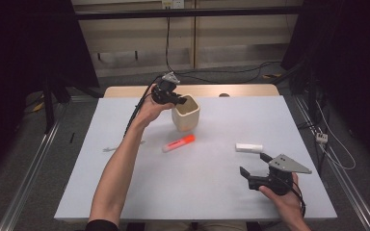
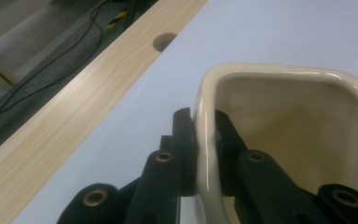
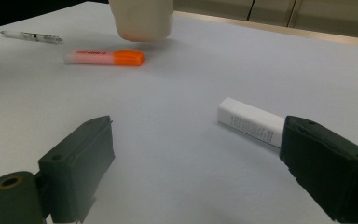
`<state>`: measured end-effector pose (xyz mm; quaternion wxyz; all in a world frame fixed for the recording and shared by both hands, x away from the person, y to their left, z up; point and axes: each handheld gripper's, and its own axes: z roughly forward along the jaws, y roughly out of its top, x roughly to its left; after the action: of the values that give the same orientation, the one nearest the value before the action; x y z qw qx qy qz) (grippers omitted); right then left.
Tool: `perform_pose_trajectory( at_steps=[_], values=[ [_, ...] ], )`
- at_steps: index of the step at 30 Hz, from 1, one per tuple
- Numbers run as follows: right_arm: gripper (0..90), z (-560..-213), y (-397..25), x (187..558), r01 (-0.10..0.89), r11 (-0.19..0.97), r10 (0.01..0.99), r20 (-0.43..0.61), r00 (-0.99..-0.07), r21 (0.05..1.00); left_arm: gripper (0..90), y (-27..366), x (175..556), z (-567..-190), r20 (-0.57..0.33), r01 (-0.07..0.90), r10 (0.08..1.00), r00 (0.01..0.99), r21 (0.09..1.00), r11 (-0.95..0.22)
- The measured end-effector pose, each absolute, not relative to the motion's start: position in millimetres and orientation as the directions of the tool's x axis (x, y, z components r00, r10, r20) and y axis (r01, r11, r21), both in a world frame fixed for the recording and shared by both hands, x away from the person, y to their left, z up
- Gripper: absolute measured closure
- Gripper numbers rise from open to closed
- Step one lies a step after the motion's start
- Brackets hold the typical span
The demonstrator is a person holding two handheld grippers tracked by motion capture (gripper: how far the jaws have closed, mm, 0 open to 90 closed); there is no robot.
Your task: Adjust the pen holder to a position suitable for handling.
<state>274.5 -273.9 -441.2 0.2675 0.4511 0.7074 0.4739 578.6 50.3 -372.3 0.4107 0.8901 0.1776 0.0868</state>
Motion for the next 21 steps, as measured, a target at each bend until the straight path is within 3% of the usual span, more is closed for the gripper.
perform_pose_trajectory(
  at_steps=[3, 15, 21],
  values=[
    [9.5, -441, -274, 274, 0.383, 0.144, 0.891, 0.048, -0.451, 0.912, 83.0, 47, 581, -376, 0.011, 0.236, 0.371, 0.928, 0.753, -0.614],
    [9.5, -441, -275, 274, 0.385, 0.142, 0.892, 0.050, -0.449, 0.912, 82.4, 48, 588, -392, -0.071, 0.364, 0.477, 0.876, 0.746, -0.558],
    [9.5, -440, -274, 272, 0.381, 0.148, 0.890, 0.045, -0.454, 0.913, 76.4, 50, 584, -387, -0.084, 0.414, 0.538, 0.839, 0.740, -0.530]
  ],
)
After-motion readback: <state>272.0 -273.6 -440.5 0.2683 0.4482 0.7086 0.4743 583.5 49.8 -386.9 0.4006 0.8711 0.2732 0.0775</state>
